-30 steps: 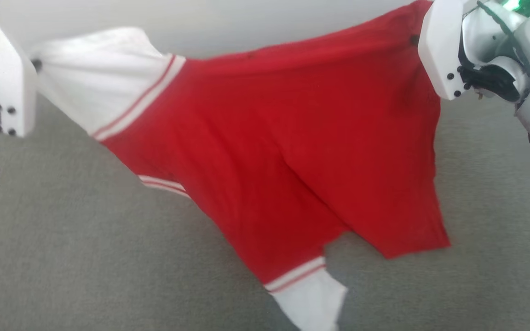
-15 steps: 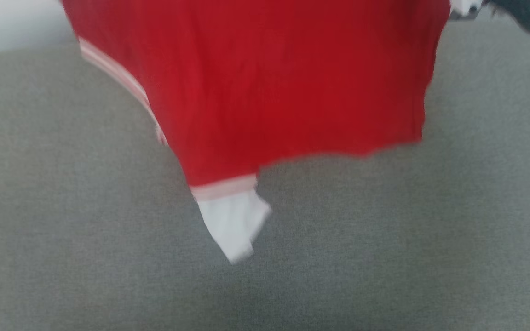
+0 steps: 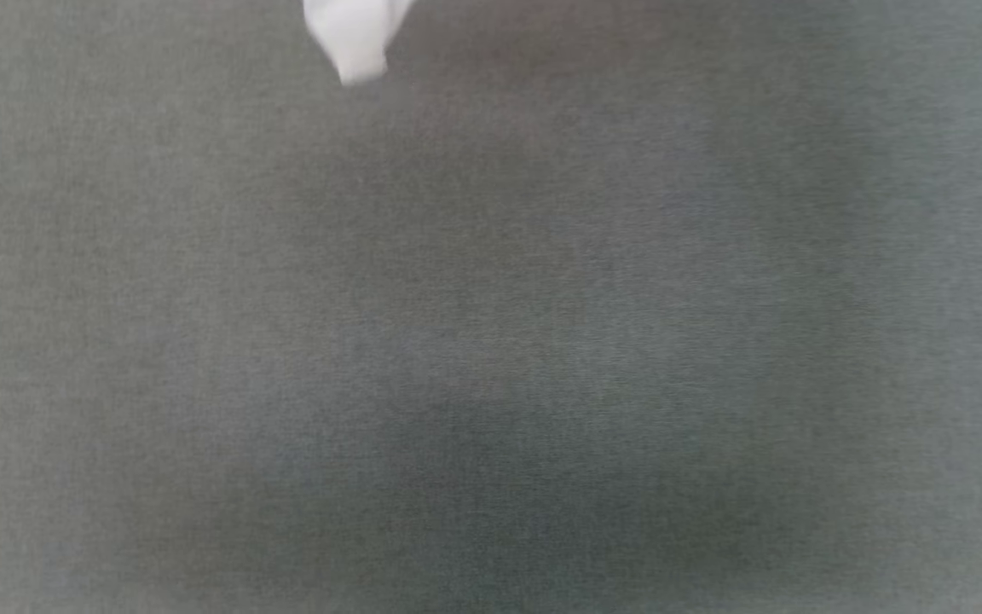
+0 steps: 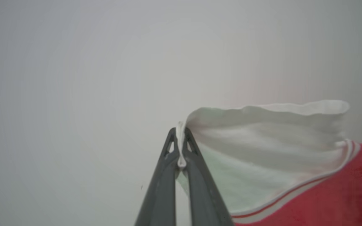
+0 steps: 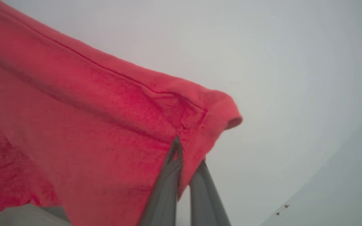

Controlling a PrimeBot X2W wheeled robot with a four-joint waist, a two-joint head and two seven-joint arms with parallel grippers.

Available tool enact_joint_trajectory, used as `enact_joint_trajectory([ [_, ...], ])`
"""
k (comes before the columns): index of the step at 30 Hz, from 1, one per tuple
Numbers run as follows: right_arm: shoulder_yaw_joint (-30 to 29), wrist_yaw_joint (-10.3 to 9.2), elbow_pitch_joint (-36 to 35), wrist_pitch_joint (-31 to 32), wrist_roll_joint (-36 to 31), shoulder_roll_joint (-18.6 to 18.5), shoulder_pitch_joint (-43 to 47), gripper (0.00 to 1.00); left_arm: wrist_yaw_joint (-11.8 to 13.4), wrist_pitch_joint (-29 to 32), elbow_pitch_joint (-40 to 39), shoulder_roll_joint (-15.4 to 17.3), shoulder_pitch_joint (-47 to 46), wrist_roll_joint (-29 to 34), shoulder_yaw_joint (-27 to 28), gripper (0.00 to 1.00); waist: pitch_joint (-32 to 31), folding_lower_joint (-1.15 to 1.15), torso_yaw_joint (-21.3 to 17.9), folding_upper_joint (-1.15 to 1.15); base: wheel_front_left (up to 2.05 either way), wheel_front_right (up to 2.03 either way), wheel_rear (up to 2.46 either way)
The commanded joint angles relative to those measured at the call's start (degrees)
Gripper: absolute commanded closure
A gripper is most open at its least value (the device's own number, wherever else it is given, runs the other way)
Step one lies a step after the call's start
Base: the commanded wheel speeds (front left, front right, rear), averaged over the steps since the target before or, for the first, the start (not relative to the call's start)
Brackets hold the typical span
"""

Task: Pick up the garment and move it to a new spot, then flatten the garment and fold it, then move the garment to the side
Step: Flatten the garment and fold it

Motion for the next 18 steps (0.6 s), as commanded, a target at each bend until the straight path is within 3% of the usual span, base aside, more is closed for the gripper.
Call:
enact_joint_trajectory([
  [1,-1.7,-0.01,0.7,-1.3,-2.0,0.3,-0.7,1.0,-0.8,-3.1,1.6,-0.7,-1.7,0.8,0.2,1.0,1.5,0.0,1.2,-0.02,0.0,0.0,0.0],
  [5,-4.4,-0.01,1.2,-0.6,-7.0,2.1,2.4,1.0,-4.1,-6.7,6.6,-2.9,-0.4,0.2,-0.9,1.0,1.7,0.0,2.1,-0.02,0.0,0.0,0.0],
  [9,-5.6,-0.01,1.2,3.9,-9.9,3.1,7.1,1.0,-7.7,-4.8,10.8,-4.9,3.8,-1.9,-2.3,1.0,0.6,0.0,3.0,-0.02,0.0,0.0,0.0],
  [14,-4.8,-0.01,1.2,9.8,-9.6,4.7,14.1,1.0,-9.3,3.4,11.8,-6.3,12.1,-8.9,-3.9,1.0,-2.3,0.0,4.1,-0.02,0.0,0.0,0.0],
  [18,-1.2,-0.01,1.1,14.3,-6.3,5.6,21.0,1.0,-9.4,14.4,5.7,-3.4,21.6,-16.9,-7.2,1.0,-5.6,0.0,5.1,-0.02,0.0,0.0,0.0],
])
